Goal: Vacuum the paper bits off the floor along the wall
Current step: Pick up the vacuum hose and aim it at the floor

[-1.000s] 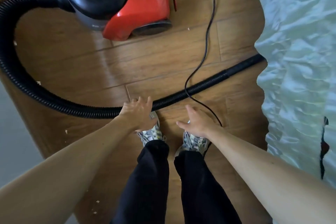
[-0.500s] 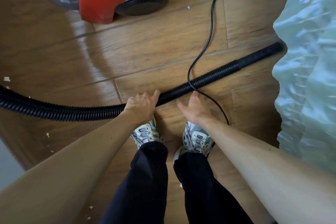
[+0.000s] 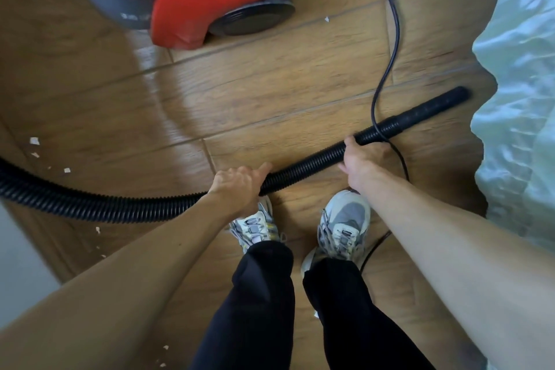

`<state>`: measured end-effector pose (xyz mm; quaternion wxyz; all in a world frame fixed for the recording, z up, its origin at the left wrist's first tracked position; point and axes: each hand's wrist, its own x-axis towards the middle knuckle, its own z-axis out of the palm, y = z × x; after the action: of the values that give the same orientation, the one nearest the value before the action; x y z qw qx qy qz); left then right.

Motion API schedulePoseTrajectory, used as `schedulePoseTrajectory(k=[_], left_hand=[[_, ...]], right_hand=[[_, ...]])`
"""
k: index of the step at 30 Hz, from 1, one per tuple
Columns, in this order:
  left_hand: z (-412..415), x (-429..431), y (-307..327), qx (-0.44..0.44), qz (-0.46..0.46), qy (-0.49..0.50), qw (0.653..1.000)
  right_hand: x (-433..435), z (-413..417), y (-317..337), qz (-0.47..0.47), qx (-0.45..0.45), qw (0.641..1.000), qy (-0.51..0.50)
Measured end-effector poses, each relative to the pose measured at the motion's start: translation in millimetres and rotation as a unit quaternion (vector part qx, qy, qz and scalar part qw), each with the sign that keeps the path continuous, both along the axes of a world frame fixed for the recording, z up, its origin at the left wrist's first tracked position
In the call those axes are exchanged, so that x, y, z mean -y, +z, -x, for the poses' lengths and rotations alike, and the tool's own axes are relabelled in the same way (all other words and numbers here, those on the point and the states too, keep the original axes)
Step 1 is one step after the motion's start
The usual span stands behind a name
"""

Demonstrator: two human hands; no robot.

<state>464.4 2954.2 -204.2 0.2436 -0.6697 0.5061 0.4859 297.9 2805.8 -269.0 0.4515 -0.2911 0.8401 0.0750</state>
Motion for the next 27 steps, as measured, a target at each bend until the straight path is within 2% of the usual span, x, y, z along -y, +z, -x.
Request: schedulePoseTrajectory(k=[3, 8, 14, 19, 27], left_hand=[[-4.0, 3.9, 6.5, -0.019, -0.015, 0.011, 1.0], [-6.6, 3.6, 31.4, -0.074, -0.042, 0.033, 0.996], [-8.0, -1.2, 77.7, -0.139, -0.067, 0.054, 0.987], [-20.3, -13.4, 121.6, -0.192, -0.114, 0.089, 0.971], [-41.2, -38.7, 186.4, -0.229, -0.18, 0.12, 0.949]], right_hand=[[1.2, -9.7, 30.1, 0.005, 0.022, 0.998, -0.066], [-2.6, -11.4, 60.2, -0.018, 0.06, 0.997, -0.047], [-5.4, -29.8, 117.8, -0.133, 0.096, 0.986, 0.026], [-13.2, -45.1, 157.5, -0.243, 0.113, 0.957, 0.111], [-43.4, -65.2, 207.5, -0.307, 0.141, 0.913, 0.229]])
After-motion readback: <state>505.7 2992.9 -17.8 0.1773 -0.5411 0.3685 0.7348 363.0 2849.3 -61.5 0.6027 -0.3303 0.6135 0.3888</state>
